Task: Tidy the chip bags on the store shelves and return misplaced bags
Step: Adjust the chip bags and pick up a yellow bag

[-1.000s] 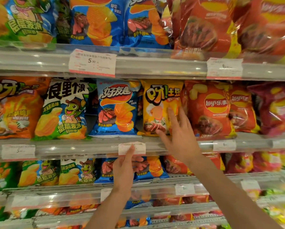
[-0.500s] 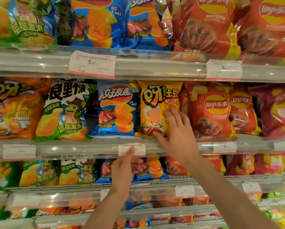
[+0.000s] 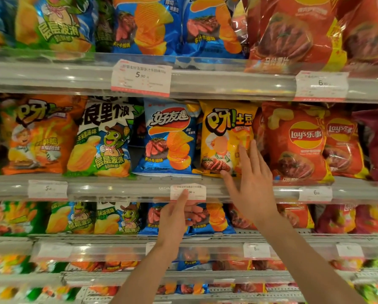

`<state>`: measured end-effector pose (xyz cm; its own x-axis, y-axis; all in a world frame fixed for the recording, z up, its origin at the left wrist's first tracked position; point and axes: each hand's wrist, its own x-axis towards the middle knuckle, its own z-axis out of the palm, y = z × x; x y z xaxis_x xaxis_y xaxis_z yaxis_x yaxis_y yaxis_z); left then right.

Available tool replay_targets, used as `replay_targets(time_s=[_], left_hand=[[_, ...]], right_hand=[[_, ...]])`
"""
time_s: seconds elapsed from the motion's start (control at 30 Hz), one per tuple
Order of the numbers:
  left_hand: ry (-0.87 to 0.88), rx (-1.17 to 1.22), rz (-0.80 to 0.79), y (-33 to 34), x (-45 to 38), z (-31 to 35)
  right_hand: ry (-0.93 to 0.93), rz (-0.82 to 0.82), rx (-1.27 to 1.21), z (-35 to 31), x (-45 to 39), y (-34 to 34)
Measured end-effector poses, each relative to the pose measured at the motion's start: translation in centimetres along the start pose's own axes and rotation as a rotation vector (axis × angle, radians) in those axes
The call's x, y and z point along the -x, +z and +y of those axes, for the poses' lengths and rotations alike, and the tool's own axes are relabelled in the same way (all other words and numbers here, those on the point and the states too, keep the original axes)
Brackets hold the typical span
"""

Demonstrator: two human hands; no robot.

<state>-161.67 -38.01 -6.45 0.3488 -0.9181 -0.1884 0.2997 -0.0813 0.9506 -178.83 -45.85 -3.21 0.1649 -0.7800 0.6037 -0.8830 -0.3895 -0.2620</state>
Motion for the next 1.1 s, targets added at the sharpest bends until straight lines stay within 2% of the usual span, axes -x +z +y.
replay_targets(time_s=[0.13,0.33,0.53,0.8,0.97,1.1], left_hand=[[0.005,-0.053,-0.014,-0.1,0.0,0.1],[0.034,-0.26,-0.002,-1.3,-0.7,-0.4],[0.296,-0.476,-0.175,-3.8,0.0,-1.5],[0.392,-0.682,-0.214,-6.1,2.1,-2.5],[0.406,-0.694,-0.212,-5.8,4.0,-3.1],[0.454,-0.69,-0.205,-5.0,4.7,-2.4]], right_hand=[[0.04,0.005,-0.002,-0.1,1.6,0.4],[0.041,-0.028,-0.017,0.1,3.7,0.5],[0.051,-0.046,-0.136,0.1,7.9,0.0],[0.308,-0.302,-0.355,-0.6,14.5,-1.3],[0.454,-0.287,-0.473,-0.2,16.7,-2.8],[0.491,-0.27,-0.47,1.4,16.1,-4.0]])
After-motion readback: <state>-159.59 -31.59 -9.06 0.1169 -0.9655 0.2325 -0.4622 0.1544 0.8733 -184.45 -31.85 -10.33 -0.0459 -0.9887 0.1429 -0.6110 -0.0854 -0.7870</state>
